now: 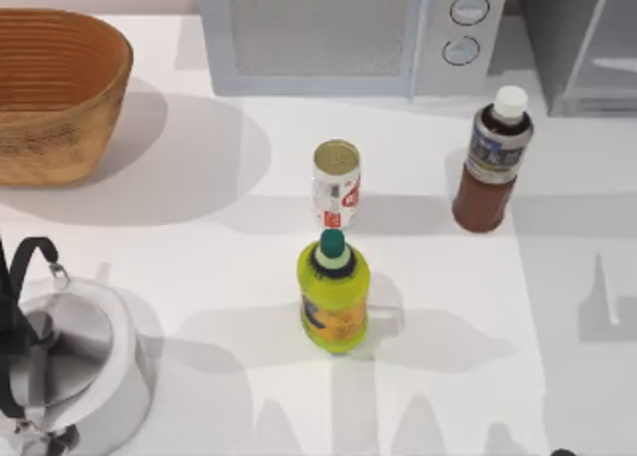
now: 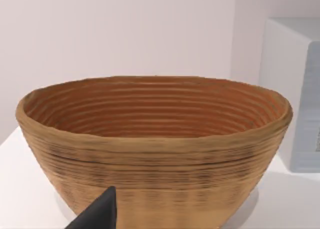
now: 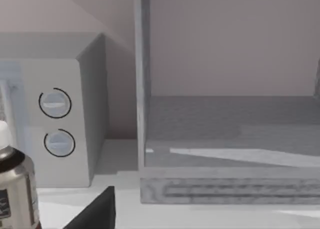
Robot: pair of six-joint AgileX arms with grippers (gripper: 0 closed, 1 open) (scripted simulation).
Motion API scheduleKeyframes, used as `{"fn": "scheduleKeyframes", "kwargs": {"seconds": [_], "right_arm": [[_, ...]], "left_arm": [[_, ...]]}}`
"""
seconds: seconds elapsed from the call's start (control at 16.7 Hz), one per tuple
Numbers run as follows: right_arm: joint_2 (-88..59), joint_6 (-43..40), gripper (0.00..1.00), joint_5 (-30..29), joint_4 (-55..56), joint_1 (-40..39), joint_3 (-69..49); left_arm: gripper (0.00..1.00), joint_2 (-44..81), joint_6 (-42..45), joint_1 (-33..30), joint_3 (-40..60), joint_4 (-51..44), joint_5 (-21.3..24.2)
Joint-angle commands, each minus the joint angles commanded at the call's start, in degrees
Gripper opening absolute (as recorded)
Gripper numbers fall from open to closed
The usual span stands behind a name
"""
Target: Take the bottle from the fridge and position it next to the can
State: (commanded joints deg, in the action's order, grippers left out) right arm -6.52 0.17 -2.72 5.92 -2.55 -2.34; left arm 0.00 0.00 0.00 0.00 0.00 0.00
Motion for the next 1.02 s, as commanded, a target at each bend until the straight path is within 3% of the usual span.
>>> {"fn": "scheduleKeyframes", "kwargs": {"seconds": [0.24, 0.72, 1.02], "right_arm": [[6.41, -0.16, 1.00, 2.67, -5.82, 2.50, 2.30], [7.92, -0.20, 1.00, 2.51, -7.76, 2.50, 0.81], [17.58, -0.32, 1.00, 2.39, -23.03, 2.70, -7.19]], "left_arm": [[1.00, 0.00, 0.00, 0.00, 0.00, 0.00, 0.00], [1.00, 0.00, 0.00, 0.00, 0.00, 0.00, 0.00], [1.00, 0.00, 0.00, 0.00, 0.00, 0.00, 0.00]]}}
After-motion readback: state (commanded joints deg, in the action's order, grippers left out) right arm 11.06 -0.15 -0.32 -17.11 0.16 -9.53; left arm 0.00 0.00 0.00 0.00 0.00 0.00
